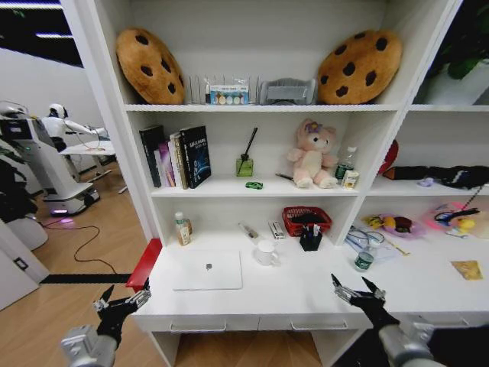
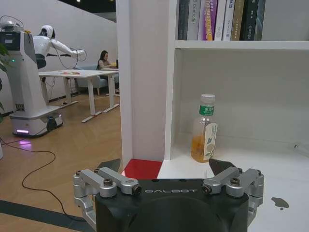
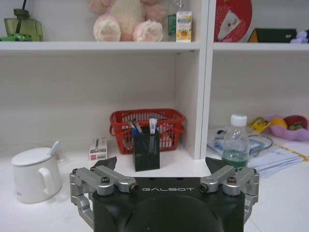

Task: Organize the objects on the table.

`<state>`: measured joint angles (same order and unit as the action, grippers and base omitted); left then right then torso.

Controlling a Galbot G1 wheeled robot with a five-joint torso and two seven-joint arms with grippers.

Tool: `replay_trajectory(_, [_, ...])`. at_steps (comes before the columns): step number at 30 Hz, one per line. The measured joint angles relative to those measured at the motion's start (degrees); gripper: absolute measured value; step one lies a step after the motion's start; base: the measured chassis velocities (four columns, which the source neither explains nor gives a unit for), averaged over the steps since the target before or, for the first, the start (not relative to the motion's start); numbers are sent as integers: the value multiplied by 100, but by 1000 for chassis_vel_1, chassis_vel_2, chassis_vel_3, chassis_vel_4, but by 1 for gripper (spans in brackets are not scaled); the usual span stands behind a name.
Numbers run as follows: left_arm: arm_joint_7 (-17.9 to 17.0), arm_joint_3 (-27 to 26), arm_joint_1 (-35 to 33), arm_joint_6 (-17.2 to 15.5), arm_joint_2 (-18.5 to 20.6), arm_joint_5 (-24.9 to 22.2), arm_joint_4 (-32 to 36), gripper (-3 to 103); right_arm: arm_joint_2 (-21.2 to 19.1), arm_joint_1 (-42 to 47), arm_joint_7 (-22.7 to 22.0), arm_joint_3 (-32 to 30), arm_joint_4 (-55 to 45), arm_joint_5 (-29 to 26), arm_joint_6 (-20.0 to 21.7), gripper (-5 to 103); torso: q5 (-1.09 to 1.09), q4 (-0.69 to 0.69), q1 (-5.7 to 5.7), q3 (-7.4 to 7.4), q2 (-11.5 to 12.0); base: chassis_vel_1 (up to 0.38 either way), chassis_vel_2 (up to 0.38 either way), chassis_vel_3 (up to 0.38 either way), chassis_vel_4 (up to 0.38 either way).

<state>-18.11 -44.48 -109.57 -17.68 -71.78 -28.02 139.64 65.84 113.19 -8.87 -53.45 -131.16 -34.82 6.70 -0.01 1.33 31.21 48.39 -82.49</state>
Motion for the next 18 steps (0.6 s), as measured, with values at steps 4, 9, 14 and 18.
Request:
replay_trajectory(4, [0, 0, 0, 0, 0, 0, 0, 100, 160, 37, 3, -114, -14, 202, -195, 100, 1, -2, 1, 0, 0, 0, 0, 0, 0])
replay_trajectory(9, [0, 0, 0, 0, 0, 0, 0, 100, 405, 270, 3, -282, 13, 302, -615, 100, 1, 1, 1, 0, 1, 0, 0, 0, 0])
replay_trajectory(14, [0, 0, 0, 0, 0, 0, 0, 100, 510, 331, -46, -455, -40, 244, -722, 100, 1, -1, 1, 1, 1, 0, 0, 0, 0])
replay_trajectory(18, [0, 0, 0, 0, 0, 0, 0, 100, 694, 446, -110, -447, -63, 255, -769, 100, 0, 1, 2, 1, 1, 0, 0, 0, 0])
